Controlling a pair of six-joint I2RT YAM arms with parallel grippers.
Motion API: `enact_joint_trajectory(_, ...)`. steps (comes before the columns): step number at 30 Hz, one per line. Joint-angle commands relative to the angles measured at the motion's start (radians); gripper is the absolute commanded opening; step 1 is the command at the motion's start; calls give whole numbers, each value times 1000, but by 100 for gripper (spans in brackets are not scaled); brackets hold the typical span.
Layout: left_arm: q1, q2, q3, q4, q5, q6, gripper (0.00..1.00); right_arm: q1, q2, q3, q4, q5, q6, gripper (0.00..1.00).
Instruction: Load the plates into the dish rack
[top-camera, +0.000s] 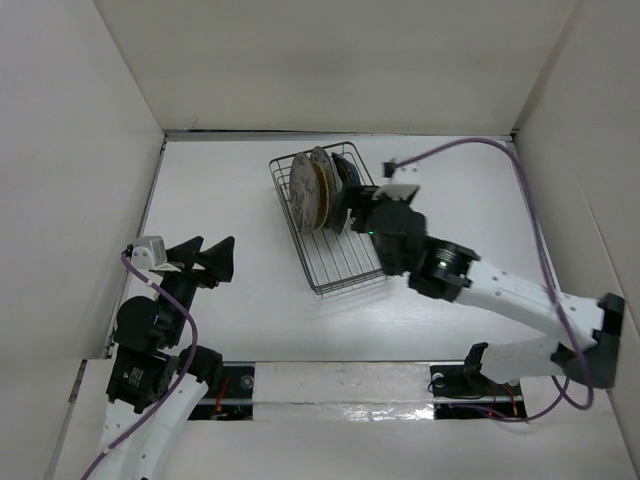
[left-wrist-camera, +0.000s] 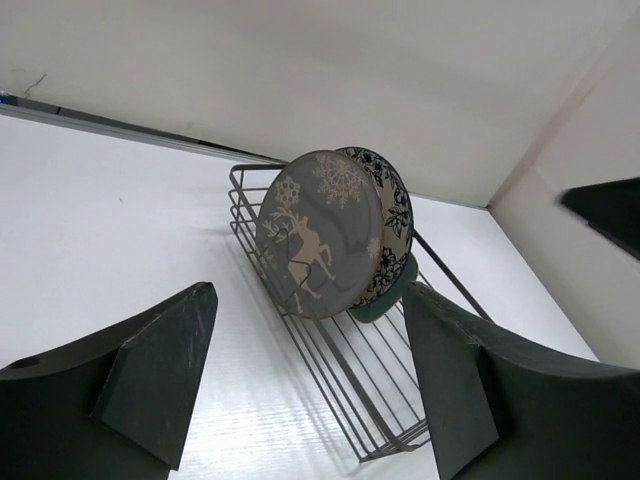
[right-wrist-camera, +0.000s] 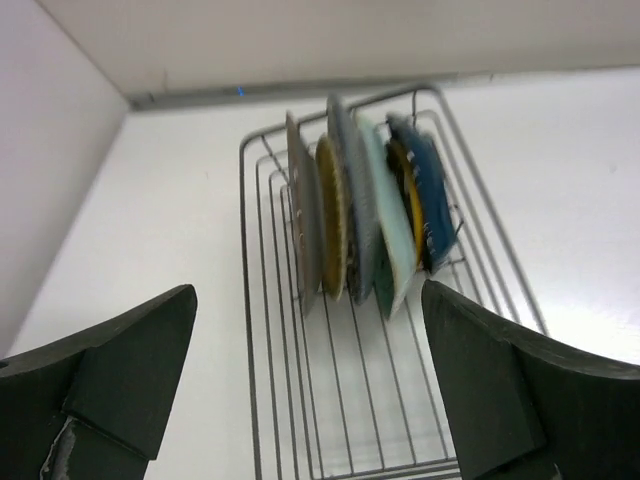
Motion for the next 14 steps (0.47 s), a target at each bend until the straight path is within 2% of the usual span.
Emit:
enact_joint_trajectory(1,2,-8,2,47,2,13,73,1,-260,-201,271,81,-95,100)
enact_joint_trajectory(3,2,-17,-2,54,-3,14,75,-48,-383,-295,331,76,-107,100)
enact_joint_trajectory(4,2,-23,-3,55,-3,13,77,-69,-496,-373,365,72,-95,100)
enact_joint_trajectory(8,2,-35,-9,66,-4,13,79,-218,-667,-478,353,-43,-40,100)
enact_joint_trajectory(10,2,-26,-10,67,3,13,78,-302,-669,-479,288,-126,-7,100)
enact_joint_trajectory(14,2,8,-4,63,8,13,79,-384,-614,-461,214,-237,46,100)
